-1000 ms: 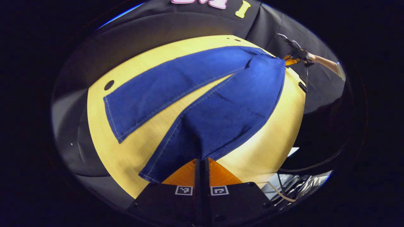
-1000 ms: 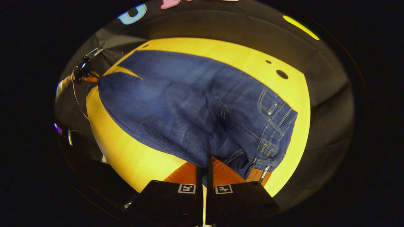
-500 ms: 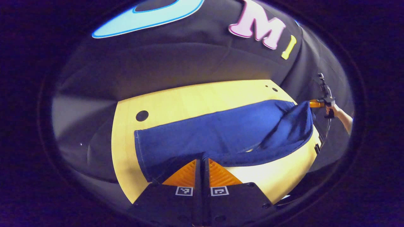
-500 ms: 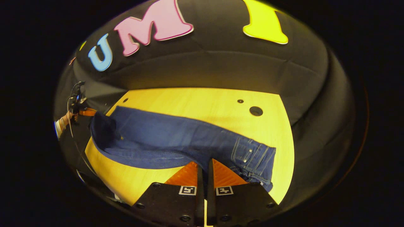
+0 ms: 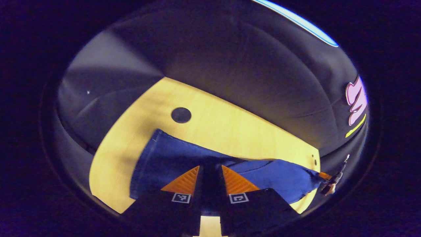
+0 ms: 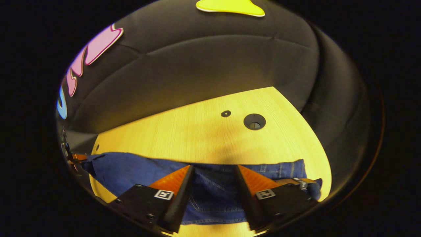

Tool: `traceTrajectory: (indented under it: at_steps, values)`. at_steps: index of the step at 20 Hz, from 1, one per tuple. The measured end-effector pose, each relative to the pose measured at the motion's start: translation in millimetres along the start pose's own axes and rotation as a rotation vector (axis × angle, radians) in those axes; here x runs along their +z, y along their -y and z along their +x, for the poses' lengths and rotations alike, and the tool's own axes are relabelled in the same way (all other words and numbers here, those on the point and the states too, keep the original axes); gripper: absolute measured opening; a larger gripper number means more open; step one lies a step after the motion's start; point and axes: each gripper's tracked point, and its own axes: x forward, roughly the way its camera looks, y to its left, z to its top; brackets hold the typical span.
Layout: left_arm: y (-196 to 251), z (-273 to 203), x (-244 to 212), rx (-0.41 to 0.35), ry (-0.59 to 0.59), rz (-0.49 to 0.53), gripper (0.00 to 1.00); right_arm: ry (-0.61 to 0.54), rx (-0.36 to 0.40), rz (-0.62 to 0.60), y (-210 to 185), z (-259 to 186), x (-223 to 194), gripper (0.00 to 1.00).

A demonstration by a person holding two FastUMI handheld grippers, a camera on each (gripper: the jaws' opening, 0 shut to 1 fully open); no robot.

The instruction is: Grasp the waist and the cuffs of the jeans and fold them to make the two legs overlap; first hold the waist and fold one-third of the jeans toward the cuffs, then hold the cuffs and fold the remaining one-third in the same direction to finish folding.

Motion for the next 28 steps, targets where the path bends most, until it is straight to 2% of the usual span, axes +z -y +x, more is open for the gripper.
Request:
traceTrajectory:
  at_steps: [1, 3, 4, 5, 6, 7, 8, 9, 10, 11, 12, 13, 14, 15, 16, 19, 21, 24, 25, 28]
  values:
    - [-15.5, -6.2, 15.6, 0.068, 0.025, 0.060, 0.30, -0.001, 0.001, 0.005, 1.5, 3.9, 0.4, 0.81]
    - [-33.7, -26.0, 38.2, 0.140, 0.020, 0.148, 0.31, 0.008, -0.001, -0.015, 2.4, 2.2, 4.0, 0.76]
    - [-32.2, -38.2, 50.9, 0.144, 0.035, 0.175, 0.34, 0.031, -0.001, -0.033, 1.7, -0.2, 9.0, 0.67]
    - [-16.6, -48.0, 59.9, 0.140, 0.068, 0.195, 0.42, 0.059, -0.002, -0.055, 3.5, -1.7, 13.4, 0.76]
    - [-6.7, -53.3, 67.0, 0.119, 0.103, 0.211, 0.39, 0.082, 0.004, -0.071, 3.0, -6.6, 18.5, 0.77]
    - [2.4, -65.6, 79.6, 0.095, 0.137, 0.229, 0.42, 0.105, 0.018, -0.080, 1.2, -15.5, 24.5, 0.69]
    - [12.1, -78.2, 88.9, 0.056, 0.177, 0.249, 0.43, 0.124, 0.029, -0.089, -1.3, -28.1, 30.9, 0.76]
    - [25.2, -90.5, 84.6, 0.001, 0.201, 0.264, 0.51, 0.139, 0.038, -0.103, -4.2, -47.0, 37.2, 0.90]
    - [40.8, -106.4, 84.4, -0.049, 0.236, 0.286, 0.59, 0.157, 0.037, -0.119, -2.8, -60.6, 42.1, 0.93]
    - [55.2, -120.2, 85.6, -0.100, 0.284, 0.319, 0.75, 0.174, 0.035, -0.128, 1.6, -75.1, 45.7, 0.94]
    - [67.9, -138.0, 82.7, -0.136, 0.329, 0.354, 0.82, 0.183, 0.038, -0.122, 3.4, -91.7, 47.9, 0.96]
    - [78.6, -152.2, 78.1, -0.170, 0.375, 0.388, 0.95, 0.183, 0.042, -0.090, 4.9, -105.7, 48.0, 0.97]
    - [86.7, -167.4, 70.1, -0.191, 0.397, 0.412, 0.99, 0.183, 0.031, -0.033, 12.0, -115.1, 47.7, 0.97]
    - [91.3, -178.7, 62.4, -0.217, 0.412, 0.424, 0.99, 0.163, 0.005, 0.039, 26.1, -122.9, 42.7, 0.88]
    - [100.7, -192.2, 51.2, -0.251, 0.417, 0.432, 0.98, 0.153, -0.023, 0.122, 38.6, -130.2, 38.9, 0.98]
    - [128.0, -229.3, 15.0, -0.349, 0.447, 0.353, 0.98, 0.133, -0.129, 0.373, 78.9, -140.7, 18.2, 0.97]
    - [131.5, -245.3, -10.7, -0.398, 0.444, 0.326, 0.98, 0.099, -0.216, 0.483, 105.9, -134.1, -8.8, 0.98]
    - [116.1, -249.8, -38.2, -0.386, 0.408, 0.363, 0.98, 0.004, -0.320, 0.638, 123.2, -116.2, -50.7, 0.98]
    - [113.2, -251.4, -42.7, -0.382, 0.392, 0.366, 0.98, -0.040, -0.334, 0.678, 120.8, -111.6, -67.0, 0.98]
    - [96.1, -251.2, -51.8, -0.349, 0.366, 0.355, 0.98, -0.081, -0.336, 0.731, 125.4, -89.7, -77.1, 0.97]
